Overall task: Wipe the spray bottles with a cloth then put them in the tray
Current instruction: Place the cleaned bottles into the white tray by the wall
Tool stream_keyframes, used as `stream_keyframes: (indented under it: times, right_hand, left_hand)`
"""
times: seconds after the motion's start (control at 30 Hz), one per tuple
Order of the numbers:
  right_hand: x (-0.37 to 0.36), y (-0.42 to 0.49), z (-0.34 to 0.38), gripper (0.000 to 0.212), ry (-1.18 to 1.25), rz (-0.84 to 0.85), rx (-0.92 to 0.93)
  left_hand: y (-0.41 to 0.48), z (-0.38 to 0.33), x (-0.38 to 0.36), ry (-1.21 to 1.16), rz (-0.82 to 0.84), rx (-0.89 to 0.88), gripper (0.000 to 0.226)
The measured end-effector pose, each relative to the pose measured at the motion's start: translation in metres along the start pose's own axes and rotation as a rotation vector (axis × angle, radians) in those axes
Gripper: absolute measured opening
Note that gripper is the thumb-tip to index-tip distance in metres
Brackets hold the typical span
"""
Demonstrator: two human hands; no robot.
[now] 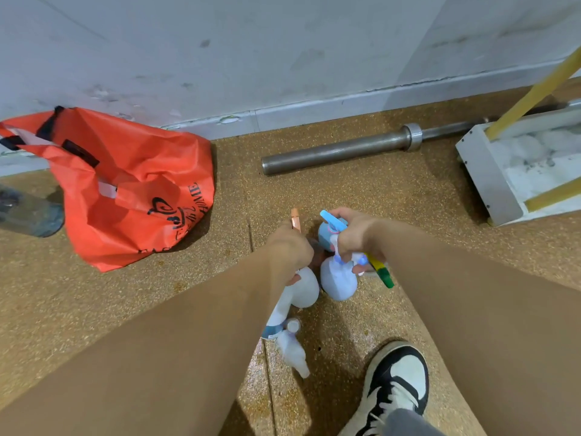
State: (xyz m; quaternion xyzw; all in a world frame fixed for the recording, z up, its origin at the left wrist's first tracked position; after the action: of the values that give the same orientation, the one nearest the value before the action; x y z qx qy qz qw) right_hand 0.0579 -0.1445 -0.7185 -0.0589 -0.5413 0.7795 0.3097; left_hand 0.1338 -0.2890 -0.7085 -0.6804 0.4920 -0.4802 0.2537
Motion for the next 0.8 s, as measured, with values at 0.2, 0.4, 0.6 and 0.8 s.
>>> stream_keyframes:
  times: [0.2, 0.4, 0.6, 0.8]
  right_hand:
    - [0.001, -0.004, 0.011, 0.081, 0.133, -0.071, 0.018]
    - [0.011, -0.09, 0.037, 0.068, 0.361, -0.225, -0.018]
    - [0.052, -0.238, 0.092, 0.06, 0.469, -0.24, 0.011]
    - [0.131, -0.387, 0.146, 0.064, 0.518, -0.225, 0.041]
  left_hand:
    - [-0.01, 0.002, 0.03, 0.053, -0.011, -0.119, 0.039]
    - [-0.084, -0.002, 0.076, 0.289, 0.03, -0.107, 0.06]
    - [-0.212, -0.059, 0.137, 0.264, 0.002, -0.103, 0.051]
    - [-0.354, -0.16, 0.181, 0.35, -0.031, -0.168, 0.04]
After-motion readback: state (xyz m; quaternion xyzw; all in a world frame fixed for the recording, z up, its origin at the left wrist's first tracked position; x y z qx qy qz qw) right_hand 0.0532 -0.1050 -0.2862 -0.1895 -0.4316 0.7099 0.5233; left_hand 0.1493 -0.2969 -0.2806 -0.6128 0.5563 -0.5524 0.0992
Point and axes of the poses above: each hand's wrist, its own y-axis towards the middle knuckle, its own x-axis out of the back of the hand, z = x × y, the point moved 9 cm from there along y, towards the middle knuckle
